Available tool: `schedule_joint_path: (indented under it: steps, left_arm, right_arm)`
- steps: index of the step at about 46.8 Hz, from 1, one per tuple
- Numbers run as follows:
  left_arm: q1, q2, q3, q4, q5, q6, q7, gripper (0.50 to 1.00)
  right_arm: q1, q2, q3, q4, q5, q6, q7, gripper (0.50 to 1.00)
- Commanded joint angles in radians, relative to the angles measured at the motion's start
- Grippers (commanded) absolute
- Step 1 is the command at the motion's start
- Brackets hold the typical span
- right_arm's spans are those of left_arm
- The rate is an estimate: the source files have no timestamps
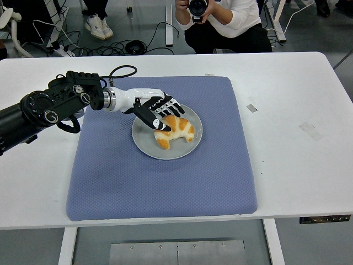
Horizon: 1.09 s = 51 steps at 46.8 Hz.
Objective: Place the bread on the table
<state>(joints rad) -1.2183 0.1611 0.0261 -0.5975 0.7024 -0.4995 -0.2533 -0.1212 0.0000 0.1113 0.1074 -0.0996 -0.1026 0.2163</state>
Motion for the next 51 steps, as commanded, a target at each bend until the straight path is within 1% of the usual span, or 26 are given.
schedule_joint_path:
  steps: [1,13,15,17,22,34,42,51]
  left_arm:
    - [-0.003,0.000,0.000,-0.001,0.000,0.001,-0.001,0.728]
    - [-0.003,0.003,0.000,-0.001,0.000,0.001,-0.001,0.704]
    - [-0.003,0.005,0.000,-0.001,0.000,0.001,-0.001,0.695]
    - [-0.004,0.006,0.000,-0.001,0.000,-0.001,-0.003,0.675]
    - [-0.004,0.006,-0.002,-0.001,-0.001,-0.001,-0.003,0.669]
    - [-0.010,0.014,-0.012,-0.001,-0.014,-0.002,-0.003,0.667]
    - [-0.036,0.021,-0.034,0.001,-0.027,-0.007,-0.003,0.667]
    - [-0.070,0.064,-0.038,0.001,-0.070,-0.010,-0.003,0.667]
  right_arm:
    - [0.000,0.000,-0.001,0.000,0.000,0.000,0.000,1.000]
    - [0.000,0.000,-0.001,0.000,0.000,0.000,0.000,1.000]
    - [0.000,0.000,-0.001,0.000,0.000,0.000,0.000,1.000]
    - [0.000,0.000,-0.001,0.000,0.000,0.000,0.000,1.000]
    - [0.000,0.000,-0.001,0.000,0.000,0.000,0.000,1.000]
    - [0.000,0.000,-0.001,0.000,0.000,0.001,0.000,1.000]
    - [0.000,0.000,0.001,0.000,0.000,0.000,0.002,1.000]
    - [0.000,0.000,0.001,0.000,0.000,0.000,0.000,1.000]
